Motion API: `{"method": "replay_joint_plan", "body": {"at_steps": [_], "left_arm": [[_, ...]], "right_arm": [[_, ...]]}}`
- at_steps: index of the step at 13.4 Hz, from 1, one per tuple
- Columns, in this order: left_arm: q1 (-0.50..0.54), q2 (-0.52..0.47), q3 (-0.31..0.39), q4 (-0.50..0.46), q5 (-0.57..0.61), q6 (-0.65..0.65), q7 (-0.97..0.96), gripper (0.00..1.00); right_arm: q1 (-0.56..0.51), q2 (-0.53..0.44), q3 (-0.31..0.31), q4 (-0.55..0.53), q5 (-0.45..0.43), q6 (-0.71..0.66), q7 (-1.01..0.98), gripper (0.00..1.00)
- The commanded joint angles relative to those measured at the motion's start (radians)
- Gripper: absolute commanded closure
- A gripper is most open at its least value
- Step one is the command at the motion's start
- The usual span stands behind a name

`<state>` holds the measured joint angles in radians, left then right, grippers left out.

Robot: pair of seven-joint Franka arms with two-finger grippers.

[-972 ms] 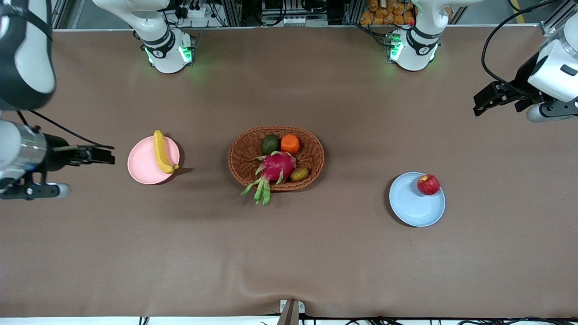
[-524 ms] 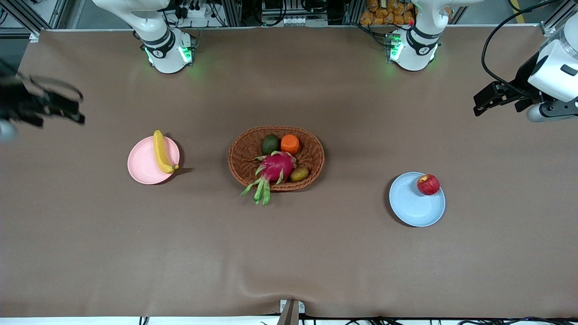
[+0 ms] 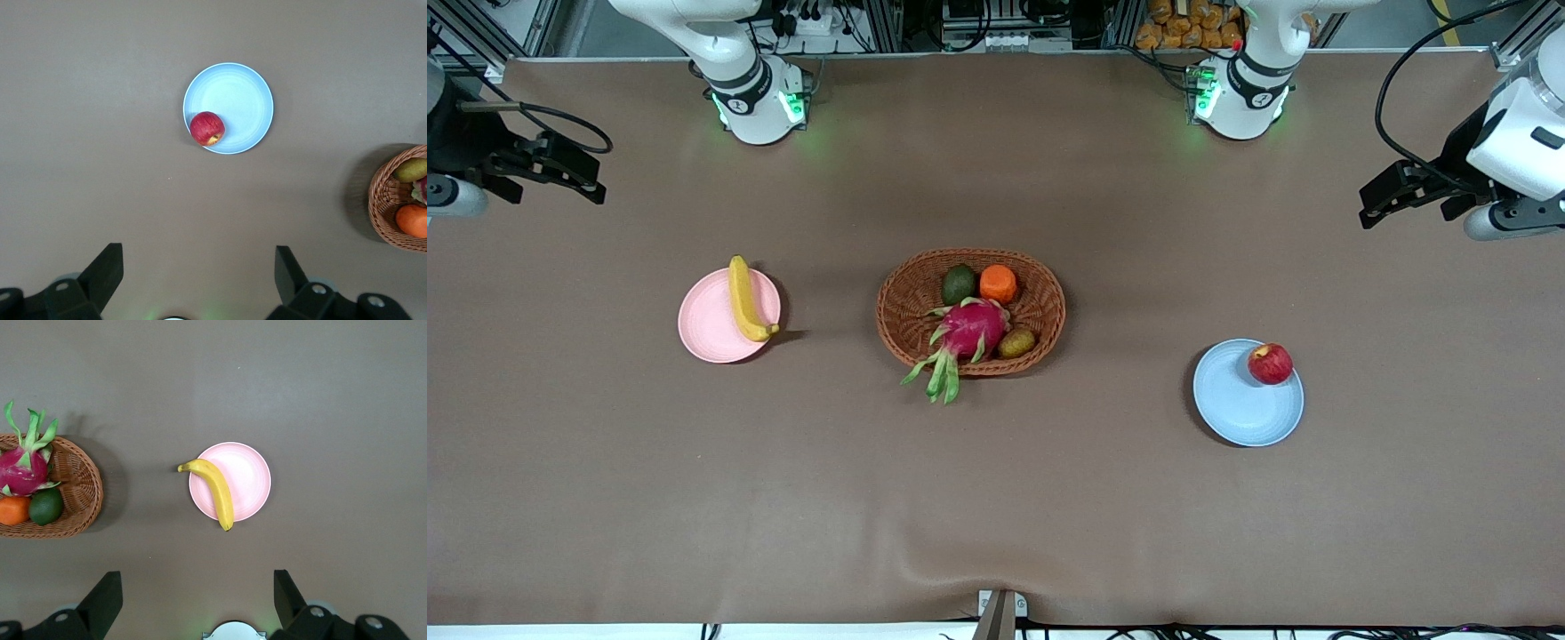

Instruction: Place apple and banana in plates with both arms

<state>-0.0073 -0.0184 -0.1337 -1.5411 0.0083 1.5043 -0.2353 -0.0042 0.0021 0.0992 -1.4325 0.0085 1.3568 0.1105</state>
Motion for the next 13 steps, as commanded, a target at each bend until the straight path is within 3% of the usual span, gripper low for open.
{"method": "replay_joint_plan", "body": {"at_steps": [1, 3, 13], "left_arm": [[0.0, -0.003, 0.003, 0.01, -0.011, -0.012, 0.005, 0.0], [0.0, -0.003, 0.003, 0.012, -0.011, -0.012, 0.005, 0.0], [0.004, -0.025, 0.012, 0.015, -0.004, -0.052, -0.012, 0.0]], "right_arm": [[-0.013, -0.036, 0.011, -0.042, -0.015, 0.015, 0.014, 0.0], [-0.019, -0.068, 0.008, -0.092, -0.013, 0.022, 0.014, 0.0], [-0.022, -0.068, 0.004, -0.088, 0.015, 0.061, 0.015, 0.0]]}}
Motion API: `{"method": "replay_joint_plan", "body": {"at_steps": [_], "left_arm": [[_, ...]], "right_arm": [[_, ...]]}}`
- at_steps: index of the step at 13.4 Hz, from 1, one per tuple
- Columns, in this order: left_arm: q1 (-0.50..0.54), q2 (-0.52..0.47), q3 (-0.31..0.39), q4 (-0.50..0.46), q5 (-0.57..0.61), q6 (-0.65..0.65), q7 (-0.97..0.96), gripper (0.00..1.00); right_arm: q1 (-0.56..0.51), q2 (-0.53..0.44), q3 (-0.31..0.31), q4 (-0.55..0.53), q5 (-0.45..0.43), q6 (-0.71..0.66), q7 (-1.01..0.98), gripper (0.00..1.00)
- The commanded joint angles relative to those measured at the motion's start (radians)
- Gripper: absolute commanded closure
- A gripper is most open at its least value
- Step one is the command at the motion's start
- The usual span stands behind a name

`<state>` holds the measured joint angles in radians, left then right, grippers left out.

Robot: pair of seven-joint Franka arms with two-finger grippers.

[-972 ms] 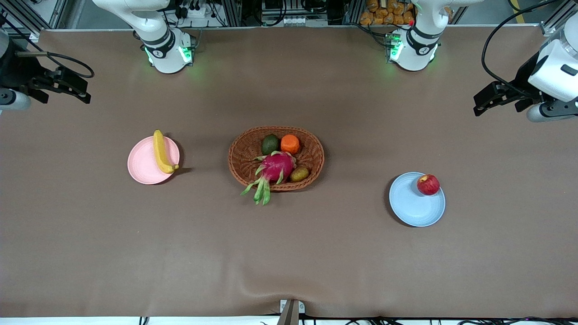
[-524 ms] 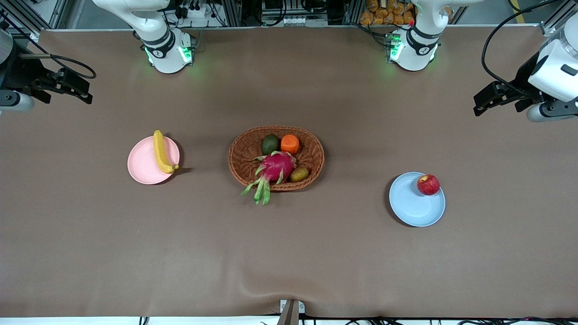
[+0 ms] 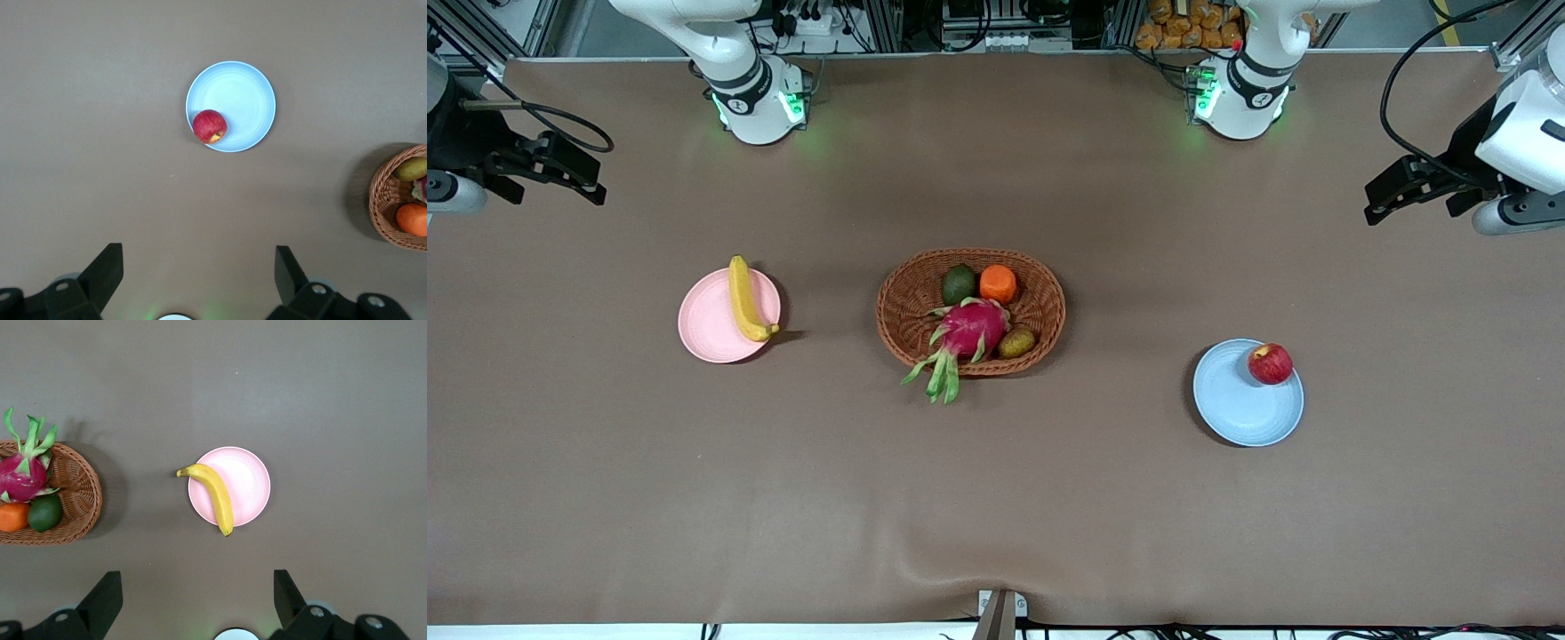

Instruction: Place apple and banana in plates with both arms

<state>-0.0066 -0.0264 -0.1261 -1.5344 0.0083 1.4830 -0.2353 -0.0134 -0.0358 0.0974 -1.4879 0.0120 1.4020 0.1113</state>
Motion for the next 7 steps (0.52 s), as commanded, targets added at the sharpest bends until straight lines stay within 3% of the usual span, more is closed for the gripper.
{"method": "replay_joint_plan", "body": {"at_steps": [1, 7], "left_arm": [[0.008, -0.02, 0.011, 0.008, -0.002, -0.035, -0.012, 0.0], [0.019, -0.017, 0.019, 0.053, -0.001, -0.09, -0.002, 0.0]], "right_arm": [[-0.014, -0.03, 0.005, -0.032, 0.011, 0.015, 0.015, 0.0], [-0.019, -0.03, 0.002, -0.032, 0.016, 0.017, 0.013, 0.0]]}}
